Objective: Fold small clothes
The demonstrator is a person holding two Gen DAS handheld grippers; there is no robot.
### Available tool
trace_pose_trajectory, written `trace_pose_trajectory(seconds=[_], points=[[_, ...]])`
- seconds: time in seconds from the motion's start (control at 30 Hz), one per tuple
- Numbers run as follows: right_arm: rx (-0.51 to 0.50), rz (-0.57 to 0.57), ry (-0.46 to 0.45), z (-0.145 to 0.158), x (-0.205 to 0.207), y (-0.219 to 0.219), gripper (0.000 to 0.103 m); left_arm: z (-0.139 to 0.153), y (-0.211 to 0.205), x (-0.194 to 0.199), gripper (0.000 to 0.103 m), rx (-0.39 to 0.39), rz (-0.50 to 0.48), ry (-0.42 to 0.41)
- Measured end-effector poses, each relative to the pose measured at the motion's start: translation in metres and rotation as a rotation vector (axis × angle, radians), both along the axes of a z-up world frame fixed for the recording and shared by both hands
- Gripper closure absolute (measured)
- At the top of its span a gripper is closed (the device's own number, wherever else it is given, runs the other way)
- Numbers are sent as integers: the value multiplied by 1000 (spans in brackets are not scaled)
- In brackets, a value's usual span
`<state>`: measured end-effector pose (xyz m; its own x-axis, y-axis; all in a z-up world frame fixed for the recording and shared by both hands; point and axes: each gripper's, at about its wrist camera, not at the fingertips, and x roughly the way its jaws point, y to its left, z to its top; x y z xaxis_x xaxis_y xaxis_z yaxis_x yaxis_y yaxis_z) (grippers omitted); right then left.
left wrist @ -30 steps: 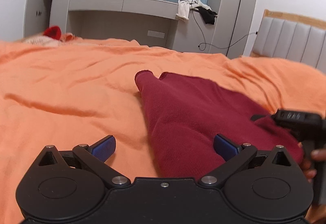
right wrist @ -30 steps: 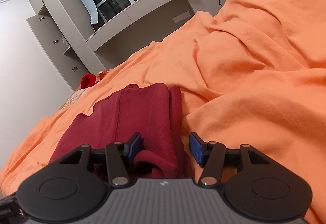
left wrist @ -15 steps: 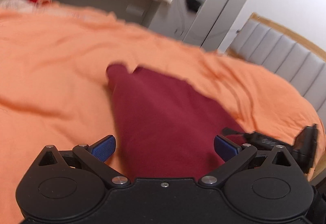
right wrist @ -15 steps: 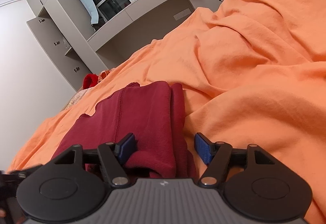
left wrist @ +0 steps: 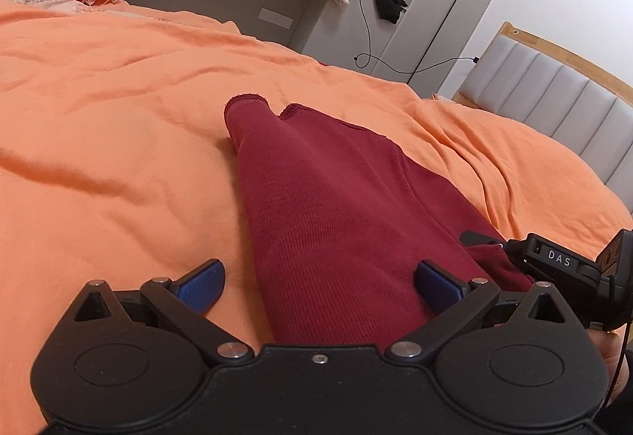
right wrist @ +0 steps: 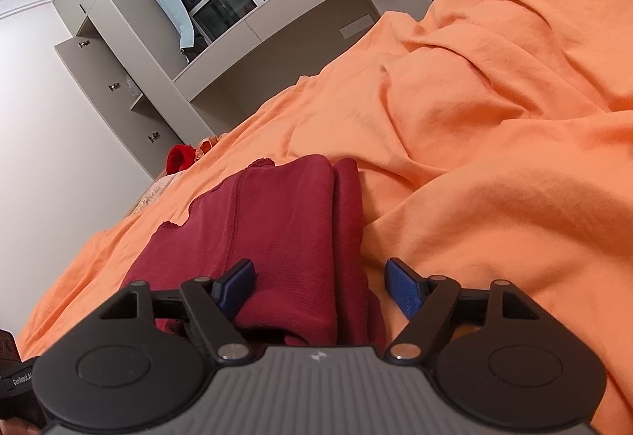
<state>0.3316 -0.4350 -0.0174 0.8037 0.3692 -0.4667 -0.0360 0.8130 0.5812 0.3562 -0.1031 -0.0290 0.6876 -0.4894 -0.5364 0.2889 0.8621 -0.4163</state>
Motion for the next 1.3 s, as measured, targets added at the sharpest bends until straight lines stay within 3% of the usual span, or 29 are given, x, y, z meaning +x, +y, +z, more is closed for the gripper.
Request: trace_pose_trajectory(seconds=[0.43,0.77,0.9,1.03,1.23,1.3], points=[[0,17,-4,0,1,2,17,-2,2,-4,0,3,7,-15],[-15,8,-5,0,0,4,19,-3,2,-5,0,4,8,-19],[-29,-1,-3,1,0,4,24,-3,2,-5,0,5,9,-19],[-52,2,-11,2,-2,6,43,-2,3,-5,0,6,7,-15],[-87,6,-30,6,-5,10,51,3,5,-2,1,4,2,7],[-104,4,-35,8,-6,13,53,5,5,1,6,4,-7,23]])
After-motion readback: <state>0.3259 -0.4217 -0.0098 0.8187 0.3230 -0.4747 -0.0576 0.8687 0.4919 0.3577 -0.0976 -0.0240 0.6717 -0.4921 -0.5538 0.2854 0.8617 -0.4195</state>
